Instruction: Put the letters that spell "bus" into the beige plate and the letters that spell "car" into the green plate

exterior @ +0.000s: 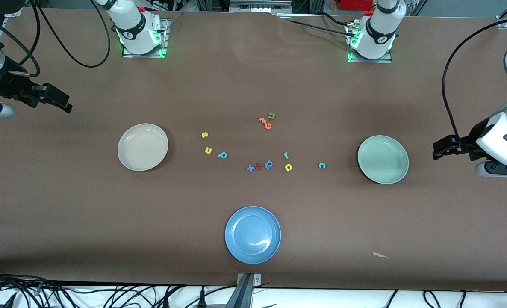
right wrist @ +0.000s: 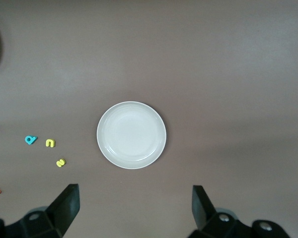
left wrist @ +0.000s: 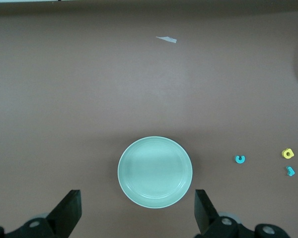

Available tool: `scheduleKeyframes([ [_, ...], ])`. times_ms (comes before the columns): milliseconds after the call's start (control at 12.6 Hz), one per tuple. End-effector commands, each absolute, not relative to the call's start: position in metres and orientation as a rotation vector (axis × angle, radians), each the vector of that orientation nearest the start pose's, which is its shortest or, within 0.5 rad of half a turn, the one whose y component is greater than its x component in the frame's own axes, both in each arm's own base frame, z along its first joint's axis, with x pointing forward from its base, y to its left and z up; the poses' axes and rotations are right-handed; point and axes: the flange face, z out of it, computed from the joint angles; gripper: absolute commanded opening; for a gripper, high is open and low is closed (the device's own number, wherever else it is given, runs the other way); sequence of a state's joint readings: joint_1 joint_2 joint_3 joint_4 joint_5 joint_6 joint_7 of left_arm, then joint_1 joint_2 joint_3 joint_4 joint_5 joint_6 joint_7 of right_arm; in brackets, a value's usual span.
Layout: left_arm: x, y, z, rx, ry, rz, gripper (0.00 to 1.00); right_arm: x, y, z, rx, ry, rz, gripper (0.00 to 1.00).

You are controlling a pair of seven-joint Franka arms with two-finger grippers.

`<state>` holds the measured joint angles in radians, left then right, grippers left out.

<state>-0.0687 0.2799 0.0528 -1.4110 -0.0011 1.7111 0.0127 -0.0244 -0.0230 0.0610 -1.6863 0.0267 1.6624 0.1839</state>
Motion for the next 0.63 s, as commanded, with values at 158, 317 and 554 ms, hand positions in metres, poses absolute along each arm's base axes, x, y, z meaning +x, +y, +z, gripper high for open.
scheduleKeyframes([
  [158, 0.6439, -0.0163, 0.5556, -3.108, 0.076, -0.043, 1.00, 0.5498, 0.0233, 0.5970, -3.110, 0.216, 0.006, 1.00],
  [317, 0.6439, -0.0162, 0.5556, -3.107, 0.076, -0.043, 1.00, 0.5498, 0.0233, 0.5970, -3.110, 0.218, 0.006, 1.00],
  [554, 0.6439, -0.0162, 0.5556, -3.107, 0.076, -0.043, 1.00, 0.5496, 0.0235, 0.5968, -3.109, 0.216, 0.009, 1.00],
])
